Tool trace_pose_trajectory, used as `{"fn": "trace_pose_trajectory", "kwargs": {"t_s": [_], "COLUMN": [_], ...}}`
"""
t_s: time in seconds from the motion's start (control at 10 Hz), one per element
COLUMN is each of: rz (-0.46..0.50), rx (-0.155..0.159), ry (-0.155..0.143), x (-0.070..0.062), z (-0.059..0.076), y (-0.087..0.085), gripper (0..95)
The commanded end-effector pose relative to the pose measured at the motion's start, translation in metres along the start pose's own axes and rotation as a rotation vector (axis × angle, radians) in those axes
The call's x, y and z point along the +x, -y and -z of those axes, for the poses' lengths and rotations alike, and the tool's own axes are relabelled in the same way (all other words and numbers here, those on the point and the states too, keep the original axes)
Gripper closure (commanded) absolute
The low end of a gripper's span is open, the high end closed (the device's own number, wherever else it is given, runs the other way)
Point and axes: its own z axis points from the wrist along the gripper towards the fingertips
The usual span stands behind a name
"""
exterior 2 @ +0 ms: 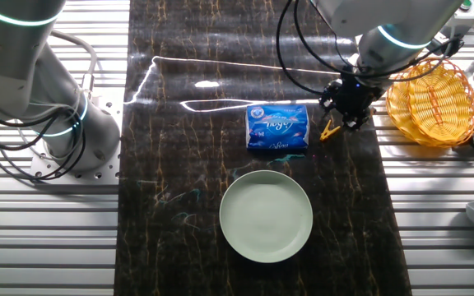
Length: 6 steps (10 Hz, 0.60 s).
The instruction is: Use a clamp
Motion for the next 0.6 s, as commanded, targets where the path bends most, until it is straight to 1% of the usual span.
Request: {"fn": "trace_pose_trajectory", "kwargs": {"t_s": [0.1, 0.6], "rz": [0.003, 0.007], "rx": [0.002, 0.009], "ry": [0.001, 0.008], "x": [-0.0004, -0.0007], "z": [-0.0009, -0.0035], "y": [0.0005, 0.0007], "gripper": [57.0, 57.0]}}
